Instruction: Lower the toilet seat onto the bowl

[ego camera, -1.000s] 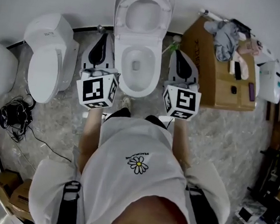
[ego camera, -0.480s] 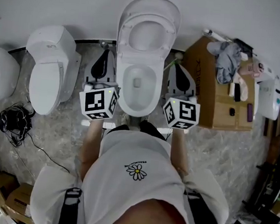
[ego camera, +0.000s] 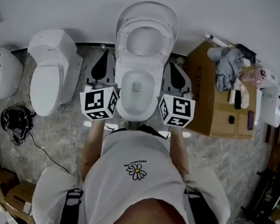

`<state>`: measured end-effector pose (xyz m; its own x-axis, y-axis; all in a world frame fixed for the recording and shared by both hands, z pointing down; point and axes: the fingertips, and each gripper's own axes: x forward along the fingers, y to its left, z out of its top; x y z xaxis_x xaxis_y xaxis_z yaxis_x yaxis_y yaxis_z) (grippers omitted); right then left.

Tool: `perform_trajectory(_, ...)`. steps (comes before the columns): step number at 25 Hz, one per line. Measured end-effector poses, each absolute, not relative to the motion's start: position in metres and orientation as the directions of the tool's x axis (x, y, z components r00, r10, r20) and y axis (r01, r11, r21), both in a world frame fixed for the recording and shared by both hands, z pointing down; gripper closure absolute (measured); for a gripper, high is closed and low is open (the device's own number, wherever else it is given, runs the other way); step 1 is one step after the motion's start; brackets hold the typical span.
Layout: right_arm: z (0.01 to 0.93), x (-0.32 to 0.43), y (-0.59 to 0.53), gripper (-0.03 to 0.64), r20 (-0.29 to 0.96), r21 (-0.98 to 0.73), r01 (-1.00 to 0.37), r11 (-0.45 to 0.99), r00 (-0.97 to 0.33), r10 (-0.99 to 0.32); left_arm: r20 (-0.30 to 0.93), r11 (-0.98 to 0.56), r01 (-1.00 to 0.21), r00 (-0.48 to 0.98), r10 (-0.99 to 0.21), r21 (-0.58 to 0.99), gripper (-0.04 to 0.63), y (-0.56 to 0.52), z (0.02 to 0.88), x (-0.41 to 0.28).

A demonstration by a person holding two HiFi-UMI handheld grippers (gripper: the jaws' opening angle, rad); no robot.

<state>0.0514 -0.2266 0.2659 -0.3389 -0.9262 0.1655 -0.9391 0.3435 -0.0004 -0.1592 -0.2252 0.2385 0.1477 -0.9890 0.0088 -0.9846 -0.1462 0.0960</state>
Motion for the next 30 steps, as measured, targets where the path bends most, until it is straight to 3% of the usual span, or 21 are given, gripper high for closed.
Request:
perform_trajectory(8,0.262,0.059,-0.275,0.584,0.18,0.108,-0.931,0.348,-0.326,-0.928,-0.011,-0.202,-0.979,0.202,-0.979,0.033,0.566,-0.273,0.224,-0.139)
perform_trajectory(10,0.259,0.058,-0.293,0.575,0.178,0.131,-0.923,0.363,-0.338,-0.924,-0.009,-0.221,-0.975,0.221,-0.975,0.016,0.514,-0.291,0.221,-0.133)
perform_trajectory(13,0.267,0.06,-0.322,0.457,0.209,0.127,-0.913,0.388,-0.358,-0.91,0.0,-0.239,-0.971,0.239,-0.971,-0.016,0.447,-0.321,0.227,-0.127)
perform_trajectory(23,0.325,0.068,-0.425,0.385,0.353,0.177,-0.902,0.394,-0.315,-0.881,0.154,-0.258,-0.963,0.244,-0.957,-0.079,0.301,-0.421,0.303,-0.126)
perform_trajectory(30,0.382,0.067,-0.466,0.387,0.453,0.212,-0.881,0.423,-0.295,-0.841,0.302,-0.273,-0.961,0.246,-0.921,-0.049,0.295,-0.465,0.373,-0.125)
